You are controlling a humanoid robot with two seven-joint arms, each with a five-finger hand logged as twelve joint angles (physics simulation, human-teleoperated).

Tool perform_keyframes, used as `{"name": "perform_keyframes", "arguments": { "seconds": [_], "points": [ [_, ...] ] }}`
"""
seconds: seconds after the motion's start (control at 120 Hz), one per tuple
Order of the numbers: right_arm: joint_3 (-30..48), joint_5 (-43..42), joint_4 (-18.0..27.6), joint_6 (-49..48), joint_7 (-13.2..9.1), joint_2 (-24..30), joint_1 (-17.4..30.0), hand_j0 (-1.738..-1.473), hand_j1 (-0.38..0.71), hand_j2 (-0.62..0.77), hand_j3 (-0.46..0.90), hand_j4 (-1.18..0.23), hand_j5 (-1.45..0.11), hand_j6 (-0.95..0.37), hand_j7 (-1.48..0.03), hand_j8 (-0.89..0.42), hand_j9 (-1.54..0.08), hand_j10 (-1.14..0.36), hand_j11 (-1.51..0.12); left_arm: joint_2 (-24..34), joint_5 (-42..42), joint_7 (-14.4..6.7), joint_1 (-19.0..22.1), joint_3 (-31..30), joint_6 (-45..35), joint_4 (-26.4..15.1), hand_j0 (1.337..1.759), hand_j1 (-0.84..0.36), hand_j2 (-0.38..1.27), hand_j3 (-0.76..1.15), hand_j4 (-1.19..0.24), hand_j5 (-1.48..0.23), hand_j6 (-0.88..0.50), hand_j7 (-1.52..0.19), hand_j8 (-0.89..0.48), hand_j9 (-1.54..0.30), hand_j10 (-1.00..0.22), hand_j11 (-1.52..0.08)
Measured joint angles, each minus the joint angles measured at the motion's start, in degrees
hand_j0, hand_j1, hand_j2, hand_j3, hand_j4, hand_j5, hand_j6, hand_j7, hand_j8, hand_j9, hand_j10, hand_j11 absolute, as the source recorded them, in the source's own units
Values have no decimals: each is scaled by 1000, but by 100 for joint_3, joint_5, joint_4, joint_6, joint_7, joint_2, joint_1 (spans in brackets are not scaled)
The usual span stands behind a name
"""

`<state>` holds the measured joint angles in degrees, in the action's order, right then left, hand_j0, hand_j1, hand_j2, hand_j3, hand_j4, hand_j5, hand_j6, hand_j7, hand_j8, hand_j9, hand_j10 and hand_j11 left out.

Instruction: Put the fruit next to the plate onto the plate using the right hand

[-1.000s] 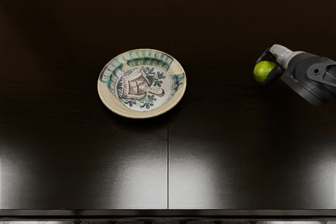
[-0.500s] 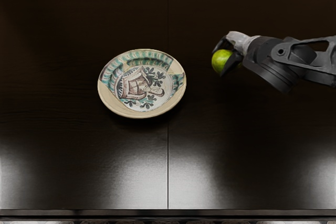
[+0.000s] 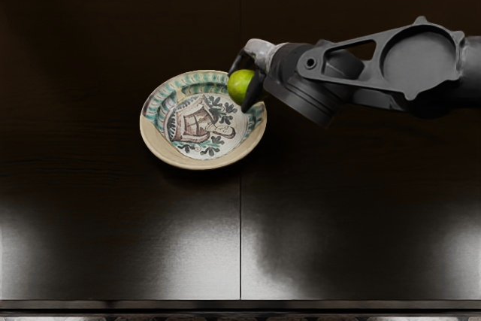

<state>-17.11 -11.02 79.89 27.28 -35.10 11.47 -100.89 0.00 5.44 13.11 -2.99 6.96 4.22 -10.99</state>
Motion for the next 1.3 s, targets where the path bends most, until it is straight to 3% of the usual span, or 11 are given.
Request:
{"name": "perform_keyframes", "arguments": {
  "seconds": [0.325,0.442,0.517,0.558,0.592,0.783,0.883,1.0,1.3],
  "points": [
    [0,274,-865,-95,-12,-868,-158,-1645,261,206,1,-389,-1167,-258,-1045,-197,-1117,-417,-1115,0,0,-1,0,-1,0,0,1658,337,2,0,-10,-13,-10,-13,-10,-13,-10,-13],
    [-22,361,-1361,-227,-5,-1056,-161,-1646,294,284,1,-378,-1166,-244,-1044,-186,-1117,-397,-1127,0,0,0,0,-1,0,0,1658,337,2,0,-10,-13,-10,-13,-10,-13,-10,-13],
    [-34,388,-1627,-300,1,-1103,-157,-1647,318,420,1,-390,-1154,-243,-1044,-197,-1115,-399,-1131,0,0,0,0,-1,0,0,1658,337,2,0,-10,-13,-10,-13,-10,-13,-10,-13],
    [-39,395,-1738,-326,-1,-1118,-152,-1646,313,335,1,-404,-1152,-245,-1043,-202,-1117,-404,-1131,0,0,0,0,-1,0,0,1658,337,2,0,-10,-13,-10,-13,-10,-13,-10,-13],
    [-40,400,-1799,-340,-1,-1126,-152,-1646,305,347,1,-418,-1147,-257,-1043,-209,-1117,-410,-1131,0,1,1,0,-1,0,0,1658,337,2,0,-10,-13,-10,-13,-10,-13,-10,-13],
    [17,619,-1911,-605,-1,-1144,-166,-1645,239,252,1,-499,-1110,-313,-1039,-262,-1102,-458,-1116,0,1,-1,0,-1,0,0,1658,337,2,0,-10,-13,-10,-13,-10,-13,-10,-13],
    [66,757,-1905,-803,-4,-1147,-179,-1646,256,324,1,-502,-1104,-310,-1037,-259,-1098,-455,-1112,0,1,2,0,-1,0,0,1658,337,2,0,-10,-13,-10,-13,-10,-13,-10,-13],
    [178,818,-1875,-938,-2,-1147,-161,-1645,230,253,0,-527,-1093,-328,-1035,-270,-1092,-464,-1102,0,1,2,0,-2,0,0,1658,337,2,0,-10,-13,-10,-13,-10,-13,-10,-13],
    [329,1032,-1842,-1121,3,-1147,-121,-1646,219,246,0,-551,-1083,-336,-1036,-286,-1085,-475,-1101,0,1,0,0,-2,0,0,1658,337,2,0,-10,-13,-10,-13,-10,-13,-10,-13]
  ]
}}
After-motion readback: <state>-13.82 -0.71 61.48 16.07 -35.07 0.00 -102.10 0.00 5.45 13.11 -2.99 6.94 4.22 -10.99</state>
